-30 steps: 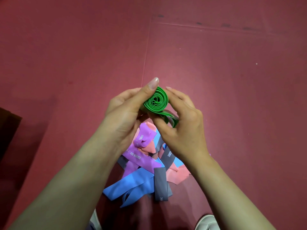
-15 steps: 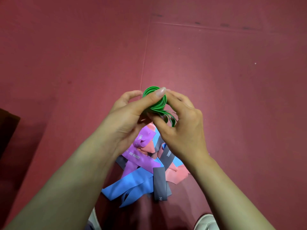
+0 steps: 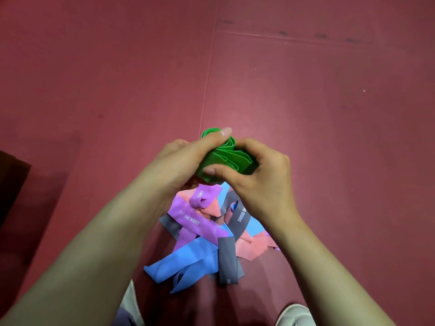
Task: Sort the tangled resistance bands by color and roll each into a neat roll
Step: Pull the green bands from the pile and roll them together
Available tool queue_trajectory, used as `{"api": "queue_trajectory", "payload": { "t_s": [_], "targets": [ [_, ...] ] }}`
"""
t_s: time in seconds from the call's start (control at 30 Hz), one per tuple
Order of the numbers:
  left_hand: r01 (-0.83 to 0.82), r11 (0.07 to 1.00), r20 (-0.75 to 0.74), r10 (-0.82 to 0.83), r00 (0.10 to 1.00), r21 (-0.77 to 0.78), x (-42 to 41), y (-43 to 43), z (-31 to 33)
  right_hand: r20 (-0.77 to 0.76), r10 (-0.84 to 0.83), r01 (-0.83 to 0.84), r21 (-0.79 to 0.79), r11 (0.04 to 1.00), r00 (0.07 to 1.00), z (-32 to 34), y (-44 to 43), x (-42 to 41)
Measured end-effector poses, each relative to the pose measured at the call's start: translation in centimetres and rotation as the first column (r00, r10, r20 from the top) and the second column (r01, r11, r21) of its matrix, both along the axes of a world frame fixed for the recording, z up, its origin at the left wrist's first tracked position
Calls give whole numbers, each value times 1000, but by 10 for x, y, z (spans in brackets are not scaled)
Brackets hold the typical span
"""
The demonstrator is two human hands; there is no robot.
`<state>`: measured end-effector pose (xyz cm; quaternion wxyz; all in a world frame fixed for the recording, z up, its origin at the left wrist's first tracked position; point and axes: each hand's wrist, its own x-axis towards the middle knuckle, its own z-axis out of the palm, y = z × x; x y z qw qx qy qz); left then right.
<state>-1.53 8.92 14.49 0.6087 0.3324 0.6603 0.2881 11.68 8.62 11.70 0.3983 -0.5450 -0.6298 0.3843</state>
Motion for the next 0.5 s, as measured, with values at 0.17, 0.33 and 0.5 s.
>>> {"api": "queue_trajectory", "payload": {
  "t_s": [0.17, 0.33, 0.5],
  "targets": [
    [-87, 989, 84, 77, 993, 118, 6, 1, 0, -337, -224, 129, -280, 951, 915, 5, 8, 7],
    [-65, 925, 139, 13, 990, 375, 9, -3, -1, -479, -276, 44, -441, 896, 833, 6, 9, 11],
    [-11, 874, 50, -15, 999, 486, 10, -5, -3, -556, -306, -78, -562, 824, 773, 7, 9, 9]
  ]
}}
